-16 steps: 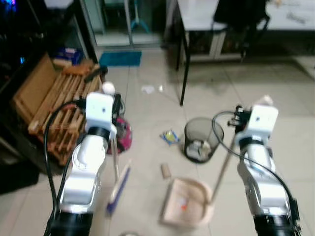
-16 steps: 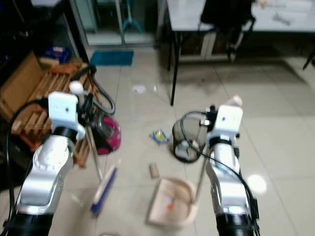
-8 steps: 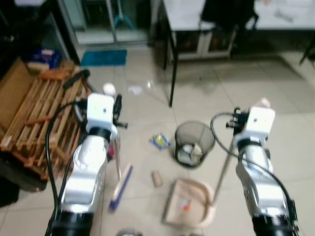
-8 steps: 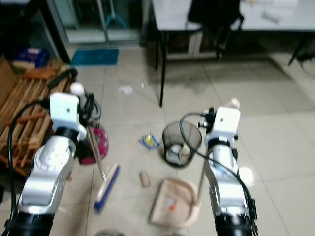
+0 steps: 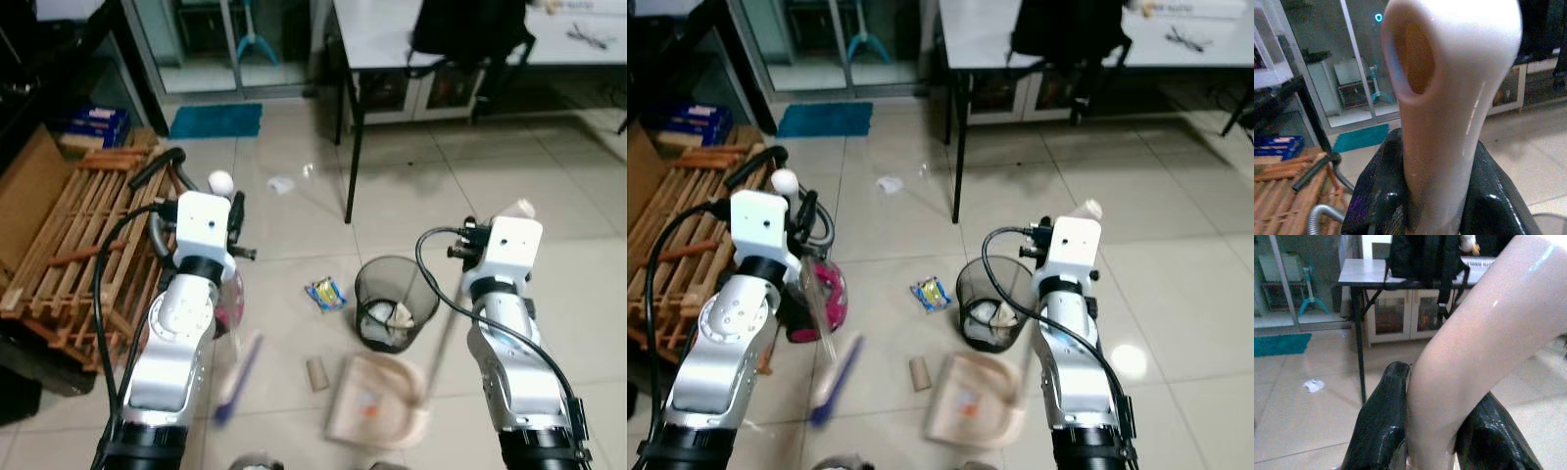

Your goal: Sweep floor

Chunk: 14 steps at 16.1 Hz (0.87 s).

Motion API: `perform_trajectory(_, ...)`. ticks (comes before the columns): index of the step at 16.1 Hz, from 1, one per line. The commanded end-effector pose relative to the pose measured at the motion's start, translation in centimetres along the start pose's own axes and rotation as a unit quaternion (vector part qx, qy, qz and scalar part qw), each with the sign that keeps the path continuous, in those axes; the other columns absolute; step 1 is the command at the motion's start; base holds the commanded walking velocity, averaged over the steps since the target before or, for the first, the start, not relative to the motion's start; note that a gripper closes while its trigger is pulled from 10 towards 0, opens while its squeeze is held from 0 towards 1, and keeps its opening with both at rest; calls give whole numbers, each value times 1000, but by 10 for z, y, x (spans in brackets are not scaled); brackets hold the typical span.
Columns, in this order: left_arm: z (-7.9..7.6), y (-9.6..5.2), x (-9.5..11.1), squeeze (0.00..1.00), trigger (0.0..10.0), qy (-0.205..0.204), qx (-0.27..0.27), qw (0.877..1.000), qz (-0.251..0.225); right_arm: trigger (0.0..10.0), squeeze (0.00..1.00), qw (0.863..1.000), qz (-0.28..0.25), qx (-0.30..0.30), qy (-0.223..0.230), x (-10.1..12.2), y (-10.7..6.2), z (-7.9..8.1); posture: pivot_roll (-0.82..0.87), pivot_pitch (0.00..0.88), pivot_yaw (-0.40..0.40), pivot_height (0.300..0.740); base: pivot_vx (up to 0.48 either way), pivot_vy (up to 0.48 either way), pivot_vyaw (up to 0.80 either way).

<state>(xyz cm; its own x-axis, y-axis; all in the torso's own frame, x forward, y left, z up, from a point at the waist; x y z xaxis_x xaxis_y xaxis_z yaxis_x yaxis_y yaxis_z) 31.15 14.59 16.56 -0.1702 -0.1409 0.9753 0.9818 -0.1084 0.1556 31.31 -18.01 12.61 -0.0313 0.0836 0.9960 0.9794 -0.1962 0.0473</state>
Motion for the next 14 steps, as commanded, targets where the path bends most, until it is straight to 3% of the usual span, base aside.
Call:
perform_trajectory(1,7,0,1,0,10000,18,8,1000,-4,10000,0,1000,-17,8,7,6,2,7,-8,154,15,740,416,0,0)
perform_trajectory(5,-7,-6,-10,0,10000,8,-7,1000,7,10000,0,998,-29,1,-48,-3,2,-5,-9,232,13,740,407,0,0)
perform_trajectory(8,-13,-12,-17,0,10000,-4,-4,1000,-5,10000,0,996,-43,10,-72,-5,3,-7,-26,274,10,740,0,0,0)
perform_trajectory(12,-11,-20,-24,0,10000,16,27,999,-34,10000,0,994,-66,38,-83,-6,5,3,-29,321,-13,740,0,0,0)
perform_trajectory(14,-10,-22,-30,0,10000,29,39,998,-44,10000,0,989,-82,65,-100,-11,6,19,-30,337,-14,740,0,0,0)
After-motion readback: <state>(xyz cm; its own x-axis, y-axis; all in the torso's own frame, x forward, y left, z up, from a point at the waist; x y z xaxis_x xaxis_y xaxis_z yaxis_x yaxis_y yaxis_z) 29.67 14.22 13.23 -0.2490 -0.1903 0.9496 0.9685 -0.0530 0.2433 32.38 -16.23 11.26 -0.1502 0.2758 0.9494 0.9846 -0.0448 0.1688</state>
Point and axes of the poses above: a point about 5 cm out from each wrist's last joint towards the gripper, its own y axis pointing out of the wrist towards the gripper, its own x axis along the axis of the wrist's last joint, z = x × y, the point moved 2 cm from there along y, pointing out of the wrist towards the gripper, and after that the axes turned 1 degree about -y, right-handed, at the moved point
